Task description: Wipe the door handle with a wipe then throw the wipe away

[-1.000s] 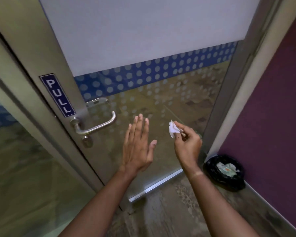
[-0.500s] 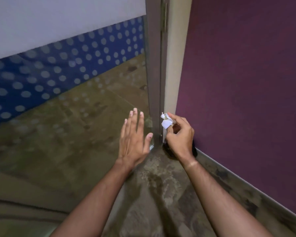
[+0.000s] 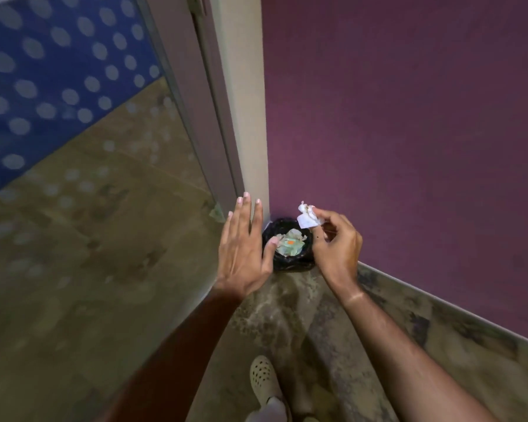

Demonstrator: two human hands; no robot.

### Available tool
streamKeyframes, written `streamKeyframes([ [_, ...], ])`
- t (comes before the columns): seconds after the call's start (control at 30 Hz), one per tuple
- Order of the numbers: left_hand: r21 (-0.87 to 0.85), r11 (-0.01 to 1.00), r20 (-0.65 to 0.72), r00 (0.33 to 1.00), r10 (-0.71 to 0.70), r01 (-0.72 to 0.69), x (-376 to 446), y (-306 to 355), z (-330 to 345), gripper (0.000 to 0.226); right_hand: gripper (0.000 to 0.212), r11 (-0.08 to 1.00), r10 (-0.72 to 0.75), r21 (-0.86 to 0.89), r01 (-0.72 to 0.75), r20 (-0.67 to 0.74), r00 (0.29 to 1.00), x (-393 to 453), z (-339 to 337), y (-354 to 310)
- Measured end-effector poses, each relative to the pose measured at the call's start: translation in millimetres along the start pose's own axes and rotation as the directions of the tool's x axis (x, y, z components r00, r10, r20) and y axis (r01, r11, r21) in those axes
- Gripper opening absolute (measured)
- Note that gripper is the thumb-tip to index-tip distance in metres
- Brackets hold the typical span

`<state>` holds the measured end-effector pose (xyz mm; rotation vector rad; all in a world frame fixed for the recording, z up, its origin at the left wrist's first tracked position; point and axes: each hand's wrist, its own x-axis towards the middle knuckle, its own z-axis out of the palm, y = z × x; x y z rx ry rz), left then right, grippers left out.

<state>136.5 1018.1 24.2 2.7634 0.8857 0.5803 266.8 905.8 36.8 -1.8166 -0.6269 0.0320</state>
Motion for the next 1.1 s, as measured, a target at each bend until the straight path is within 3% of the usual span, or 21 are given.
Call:
streamKeyframes([
  [0.33, -0.095, 0.994, 0.001, 0.998, 0.061, -0.061, 67, -35, 73, 0.068, 0.018, 0.984, 0.145, -0.098, -0.146, -0.018, 0.989, 52, 37, 60],
  [0.47, -0.075, 0.995, 0.019, 0.998, 0.065, -0.063, 87, -43, 97, 0.068, 0.013, 0.989, 0.013, -0.146, -0.015, -0.016, 1.0, 74, 54, 83],
  [0.63, -0.08, 0.997, 0.077, 0.997, -0.006, 0.012, 95, -51, 133, 0.068, 0.022, 0.988, -0.003, -0.156, -0.004, -0.047, 0.999, 104, 86, 126],
  [0.73, -0.053, 0.998, 0.098, 0.995, -0.029, 0.034, 97, -60, 152, 0.067, 0.037, 0.972, -0.014, -0.232, 0.043, 0.121, 0.993, 119, 110, 153],
  [0.83, -0.033, 0.998, 0.13, 0.991, -0.042, 0.047, 100, -65, 166, 0.068, 0.045, 0.917, 0.13, -0.398, 0.015, 0.334, 0.934, 127, 126, 177],
  [1.1, -0.061, 0.995, 0.136, 0.988, -0.076, 0.085, 112, -58, 173, 0.07, 0.047, 0.895, 0.168, -0.446, 0.01, 0.357, 0.919, 134, 119, 187],
])
